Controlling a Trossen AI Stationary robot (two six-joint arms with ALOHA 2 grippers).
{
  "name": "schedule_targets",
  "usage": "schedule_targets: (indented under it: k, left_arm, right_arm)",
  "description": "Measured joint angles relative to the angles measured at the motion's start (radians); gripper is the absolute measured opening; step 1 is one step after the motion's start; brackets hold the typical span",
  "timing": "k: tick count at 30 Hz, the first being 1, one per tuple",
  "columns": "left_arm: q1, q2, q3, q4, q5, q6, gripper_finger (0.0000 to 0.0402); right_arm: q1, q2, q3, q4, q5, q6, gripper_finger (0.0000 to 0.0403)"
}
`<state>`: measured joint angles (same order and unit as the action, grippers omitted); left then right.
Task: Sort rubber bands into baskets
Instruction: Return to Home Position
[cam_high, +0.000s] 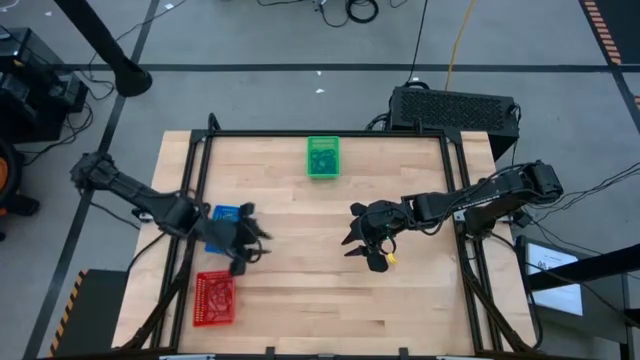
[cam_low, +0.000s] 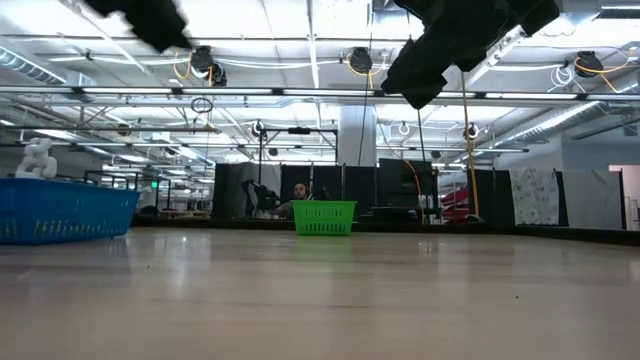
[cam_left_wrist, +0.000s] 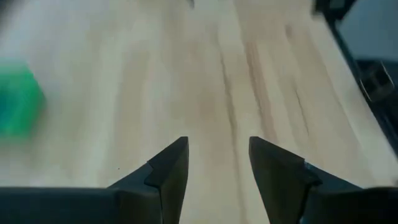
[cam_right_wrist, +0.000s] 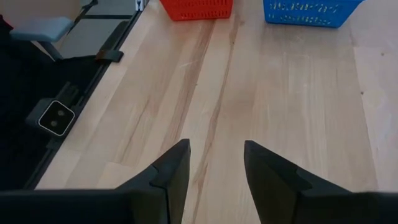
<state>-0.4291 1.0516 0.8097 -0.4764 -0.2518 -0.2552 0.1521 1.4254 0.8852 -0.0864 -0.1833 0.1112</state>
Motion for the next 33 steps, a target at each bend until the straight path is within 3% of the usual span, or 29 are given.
schedule_targets:
  k: [5, 12, 20, 26, 33]
  left_arm:
    - [0.123, 0.001, -0.037, 0.313, 0.022, 0.296, 0.0176]
    - [0.291, 0.006, -0.104, 0.591, 0.171, 0.476, 0.0176]
    - [0.453, -0.035, -0.109, 0.566, 0.282, 0.508, 0.0176]
    - [0.547, -0.176, -0.117, 0.422, 0.354, 0.497, 0.0176]
    - [0.614, -0.391, -0.238, 0.430, 0.348, 0.460, 0.0176]
  right_arm:
    - [-0.002, 0.000, 0.000, 0.000, 0.000, -0.022, 0.0144]
    - [-0.037, 0.000, 0.000, 0.044, 0.010, -0.035, 0.0144]
    - [-0.139, -0.041, 0.000, 0.083, -0.007, -0.194, 0.0144]
    - [-0.245, -0.185, 0.000, -0.021, -0.059, -0.253, 0.0144]
    - [-0.320, -0.358, -0.006, -0.217, -0.063, -0.295, 0.0144]
